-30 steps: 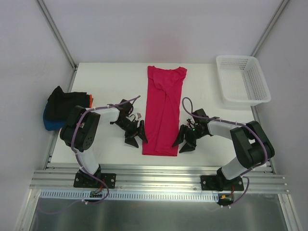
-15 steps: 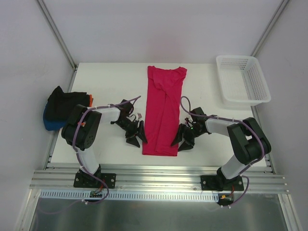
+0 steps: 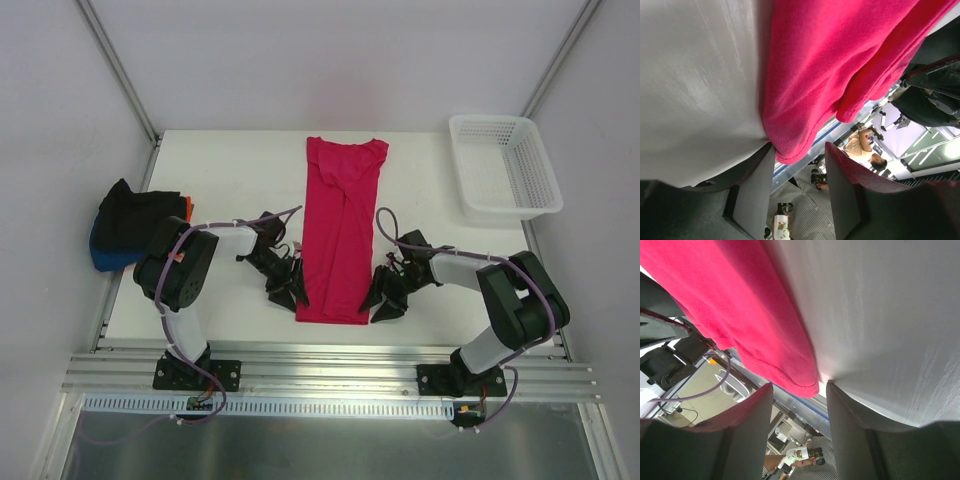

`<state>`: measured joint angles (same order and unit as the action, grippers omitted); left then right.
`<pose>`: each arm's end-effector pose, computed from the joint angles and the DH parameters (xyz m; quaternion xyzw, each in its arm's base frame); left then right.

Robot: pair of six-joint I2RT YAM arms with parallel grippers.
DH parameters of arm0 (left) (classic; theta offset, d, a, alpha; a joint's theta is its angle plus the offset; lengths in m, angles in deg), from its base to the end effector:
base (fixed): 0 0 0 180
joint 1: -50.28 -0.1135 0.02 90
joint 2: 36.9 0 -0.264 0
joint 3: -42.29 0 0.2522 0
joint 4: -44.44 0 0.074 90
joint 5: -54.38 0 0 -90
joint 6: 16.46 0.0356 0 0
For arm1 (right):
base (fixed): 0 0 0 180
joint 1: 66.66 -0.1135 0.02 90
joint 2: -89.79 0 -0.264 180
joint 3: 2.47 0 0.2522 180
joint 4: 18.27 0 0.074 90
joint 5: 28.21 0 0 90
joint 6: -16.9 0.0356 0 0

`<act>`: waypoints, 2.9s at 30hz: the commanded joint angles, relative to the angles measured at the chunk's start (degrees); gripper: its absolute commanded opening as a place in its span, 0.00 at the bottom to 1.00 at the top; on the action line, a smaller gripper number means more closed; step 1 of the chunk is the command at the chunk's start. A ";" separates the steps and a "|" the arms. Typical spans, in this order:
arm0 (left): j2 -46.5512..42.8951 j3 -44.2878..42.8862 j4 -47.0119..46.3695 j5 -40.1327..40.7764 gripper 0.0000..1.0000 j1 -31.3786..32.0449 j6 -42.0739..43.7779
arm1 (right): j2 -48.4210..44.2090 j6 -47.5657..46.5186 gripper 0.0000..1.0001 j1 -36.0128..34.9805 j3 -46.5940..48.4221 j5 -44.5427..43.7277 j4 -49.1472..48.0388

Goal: Fold and stack the t-shirts
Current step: Grab the bottom of the folded rectangular tshirt with both arms, then fold the folded rectangular tshirt in 1/3 of the way

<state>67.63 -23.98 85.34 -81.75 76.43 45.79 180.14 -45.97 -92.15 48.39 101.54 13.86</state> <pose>0.2605 -0.1565 0.1160 -0.0242 -0.9164 0.3871 0.0993 0.2143 0.1274 0.1209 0.0410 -0.9290 -0.3674 0.0141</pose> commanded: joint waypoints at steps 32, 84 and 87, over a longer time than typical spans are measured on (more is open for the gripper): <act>-1.35 -6.72 4.49 -2.56 0.00 0.48 4.80 | -2.36 -8.67 0.00 -1.23 11.22 -2.74 5.26; 29.86 -66.49 9.16 20.25 0.56 -10.77 15.61 | 30.24 -21.06 0.78 14.42 61.24 -13.38 3.95; 26.53 -65.01 9.25 23.71 0.66 -11.12 15.79 | 27.00 -21.42 0.81 15.30 59.33 -14.60 5.36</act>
<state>98.23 -87.50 94.34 -65.38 66.03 59.63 211.04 -65.73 -77.77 106.79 88.99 18.76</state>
